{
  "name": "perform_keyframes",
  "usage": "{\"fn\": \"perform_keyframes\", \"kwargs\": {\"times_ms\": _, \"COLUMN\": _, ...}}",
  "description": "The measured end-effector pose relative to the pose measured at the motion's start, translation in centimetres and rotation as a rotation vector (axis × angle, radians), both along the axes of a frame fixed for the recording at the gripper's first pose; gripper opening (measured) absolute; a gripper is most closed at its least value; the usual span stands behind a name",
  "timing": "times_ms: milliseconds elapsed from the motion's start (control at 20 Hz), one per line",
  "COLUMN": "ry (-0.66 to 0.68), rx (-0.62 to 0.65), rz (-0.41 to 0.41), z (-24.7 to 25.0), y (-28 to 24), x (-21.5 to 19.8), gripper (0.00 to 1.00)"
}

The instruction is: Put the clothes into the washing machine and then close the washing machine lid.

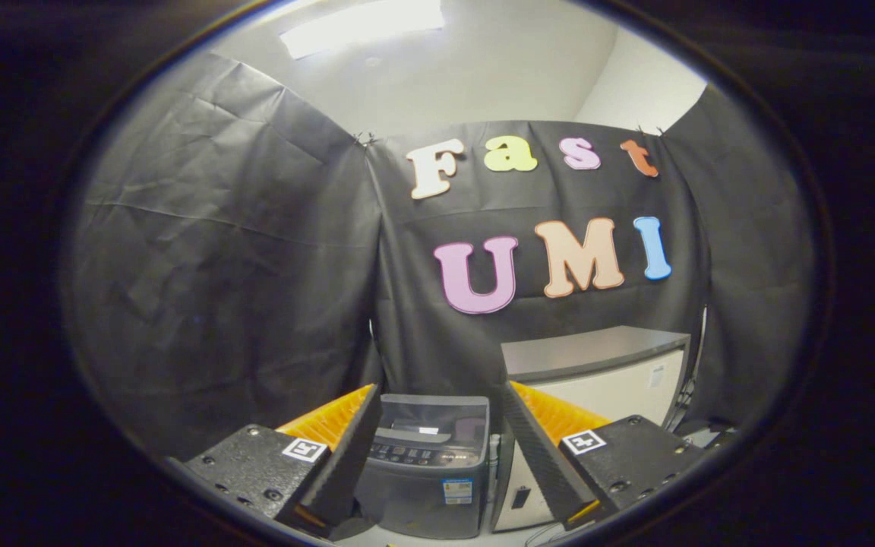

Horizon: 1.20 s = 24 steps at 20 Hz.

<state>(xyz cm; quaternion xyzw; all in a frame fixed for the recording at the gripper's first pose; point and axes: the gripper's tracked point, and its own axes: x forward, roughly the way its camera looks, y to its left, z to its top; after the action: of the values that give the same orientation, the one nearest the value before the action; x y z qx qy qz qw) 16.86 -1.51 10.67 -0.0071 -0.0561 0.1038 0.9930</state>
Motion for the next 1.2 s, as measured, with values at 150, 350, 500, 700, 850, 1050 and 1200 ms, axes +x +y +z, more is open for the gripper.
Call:
{"fn": "perform_keyframes", "kwargs": {"times_ms": 150, "ry": 0.031, "rx": -0.028, "rz": 0.014, "z": -1.2, "y": 0.3, "x": 0.5, "gripper": 0.97}}
{"fn": "perform_keyframes", "kwargs": {"times_ms": 350, "ry": 0.029, "rx": -0.065, "rz": 0.037, "z": -1.4, "y": 0.5, "x": 0.5, "gripper": 0.97}}
{"fn": "perform_keyframes", "kwargs": {"times_ms": 500, "ry": 0.012, "rx": -0.046, "rz": 0.08, "z": -0.8, "y": 1.3, "x": 0.1, "gripper": 0.97}}
{"fn": "perform_keyframes", "kwargs": {"times_ms": 700, "ry": 0.006, "rx": -0.031, "rz": 0.122, "z": -0.7, "y": 1.5, "x": -0.1, "gripper": 0.97}}
{"fn": "perform_keyframes", "kwargs": {"times_ms": 850, "ry": 0.017, "rx": -0.018, "rz": 0.114, "z": -1.3, "y": 0.6, "x": 0.5, "gripper": 0.97}}
{"fn": "perform_keyframes", "kwargs": {"times_ms": 1050, "ry": 0.026, "rx": 0.047, "rz": 0.112, "z": -1.1, "y": -0.1, "x": 0.8, "gripper": 0.97}}
{"fn": "perform_keyframes", "kwargs": {"times_ms": 1200, "ry": 0.033, "rx": 0.059, "rz": 0.116, "z": -1.4, "y": 0.1, "x": 1.2, "gripper": 0.97}}
